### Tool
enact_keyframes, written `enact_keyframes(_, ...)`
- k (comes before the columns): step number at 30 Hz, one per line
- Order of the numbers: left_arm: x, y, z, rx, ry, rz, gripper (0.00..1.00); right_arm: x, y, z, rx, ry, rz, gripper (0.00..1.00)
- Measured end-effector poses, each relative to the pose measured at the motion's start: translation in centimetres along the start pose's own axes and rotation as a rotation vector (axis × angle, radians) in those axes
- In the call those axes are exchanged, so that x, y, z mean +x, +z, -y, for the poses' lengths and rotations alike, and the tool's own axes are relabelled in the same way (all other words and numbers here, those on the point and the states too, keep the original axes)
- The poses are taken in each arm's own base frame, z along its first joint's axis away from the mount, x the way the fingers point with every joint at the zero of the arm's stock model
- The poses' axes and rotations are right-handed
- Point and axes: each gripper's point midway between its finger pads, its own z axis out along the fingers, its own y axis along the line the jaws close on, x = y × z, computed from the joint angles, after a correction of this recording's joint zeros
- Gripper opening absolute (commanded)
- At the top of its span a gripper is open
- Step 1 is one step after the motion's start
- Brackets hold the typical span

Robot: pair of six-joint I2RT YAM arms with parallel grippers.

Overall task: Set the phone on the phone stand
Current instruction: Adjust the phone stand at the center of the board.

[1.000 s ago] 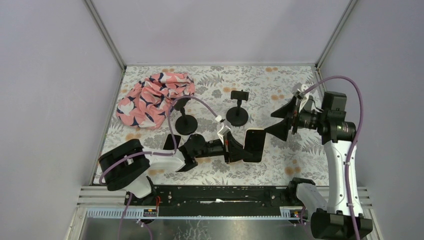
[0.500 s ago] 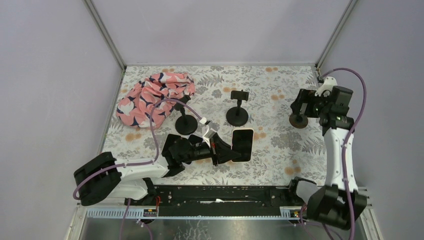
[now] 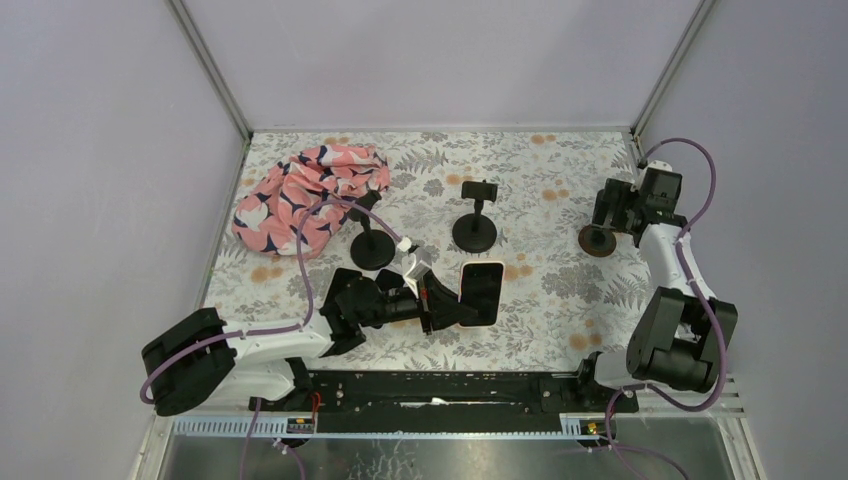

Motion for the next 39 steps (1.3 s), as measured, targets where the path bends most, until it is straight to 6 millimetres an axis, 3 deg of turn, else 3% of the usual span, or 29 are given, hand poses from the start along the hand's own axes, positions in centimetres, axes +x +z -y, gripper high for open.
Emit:
enact_keyframes(6,0.5,-0.2,0.0,0.002,-0.005,-0.012,0.00,0.4,1.8,-0.5,-0.024,0.004,-0.016,1.00)
enact_keyframes(23,0.9,-0.2,0.1,0.010,-0.028,-0.025,0.00,-0.9,4.2,-2.6,-0.060,0.008,0.003,1.00)
enact_keyframes(30,0.9,-0.2,0.1,0.010,-0.030,-0.025,0.00,-1.6,5.2,-2.3,-0.017,-0.010,0.028,0.92)
enact_keyframes(33,0.9,-0.3,0.1,0.010,-0.030,-0.024,0.00,-1.8,5.4,-2.4,-0.017,-0.011,0.035,0.99)
enact_keyframes(39,1.0,-0.6,0.1,0.009,-0.030,-0.025,0.00,-1.7,5.4,-2.2,-0.005,-0.052,0.030,1.00)
